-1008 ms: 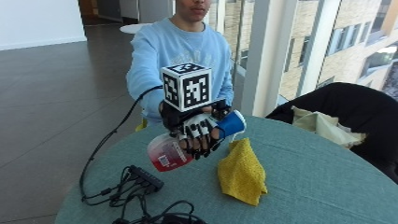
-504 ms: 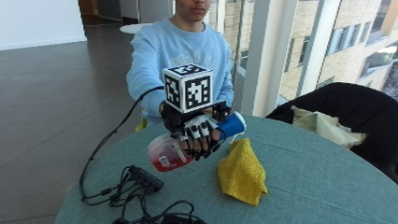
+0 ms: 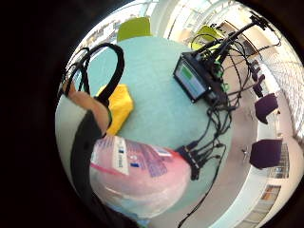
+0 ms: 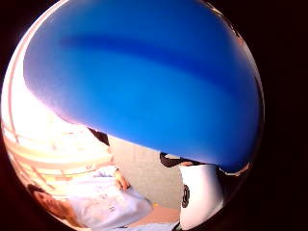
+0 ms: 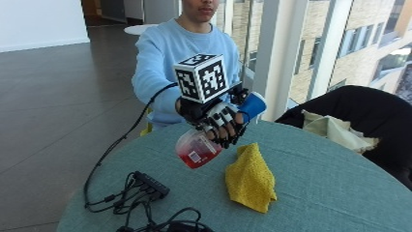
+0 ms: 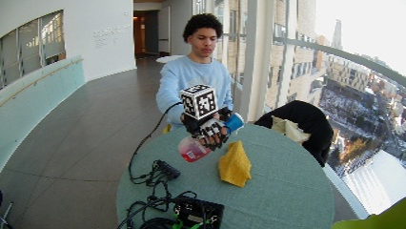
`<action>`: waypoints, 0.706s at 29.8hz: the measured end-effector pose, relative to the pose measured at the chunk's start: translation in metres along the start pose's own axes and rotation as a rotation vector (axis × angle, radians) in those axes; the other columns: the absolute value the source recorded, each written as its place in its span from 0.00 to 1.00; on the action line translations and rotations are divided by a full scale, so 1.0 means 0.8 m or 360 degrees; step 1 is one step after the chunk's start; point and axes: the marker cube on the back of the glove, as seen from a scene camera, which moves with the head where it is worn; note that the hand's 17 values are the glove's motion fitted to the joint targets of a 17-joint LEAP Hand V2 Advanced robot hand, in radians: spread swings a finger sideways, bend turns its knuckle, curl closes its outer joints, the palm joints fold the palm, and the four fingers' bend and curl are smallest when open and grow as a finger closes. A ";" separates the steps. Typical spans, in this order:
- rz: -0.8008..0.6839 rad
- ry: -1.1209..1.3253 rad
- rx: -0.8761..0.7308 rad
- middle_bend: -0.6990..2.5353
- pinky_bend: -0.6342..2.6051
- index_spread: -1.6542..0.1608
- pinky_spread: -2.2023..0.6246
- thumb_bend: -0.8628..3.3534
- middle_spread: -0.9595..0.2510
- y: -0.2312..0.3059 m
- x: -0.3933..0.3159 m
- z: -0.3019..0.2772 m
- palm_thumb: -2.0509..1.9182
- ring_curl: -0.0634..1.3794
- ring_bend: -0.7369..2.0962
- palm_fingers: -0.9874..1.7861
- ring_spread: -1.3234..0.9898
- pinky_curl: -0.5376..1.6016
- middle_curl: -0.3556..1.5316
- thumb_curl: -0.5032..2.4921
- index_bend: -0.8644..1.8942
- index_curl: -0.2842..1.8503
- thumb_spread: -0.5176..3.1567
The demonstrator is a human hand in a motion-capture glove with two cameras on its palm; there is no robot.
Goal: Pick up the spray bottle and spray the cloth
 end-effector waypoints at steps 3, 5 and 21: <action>-0.0040 -0.0196 0.0055 0.34 0.37 0.78 0.72 0.20 0.70 -0.007 -0.031 -0.005 0.73 0.33 0.47 0.79 0.53 0.47 0.44 0.39 0.36 0.29 0.32; -0.0068 -0.0325 0.0083 0.34 0.37 0.78 0.72 0.20 0.70 -0.013 -0.051 -0.006 0.73 0.33 0.47 0.79 0.53 0.47 0.44 0.39 0.36 0.29 0.32; -0.0385 -0.1286 0.0134 0.34 0.36 0.78 0.72 0.20 0.71 -0.046 -0.252 0.075 0.73 0.33 0.47 0.79 0.53 0.47 0.44 0.39 0.36 0.29 0.32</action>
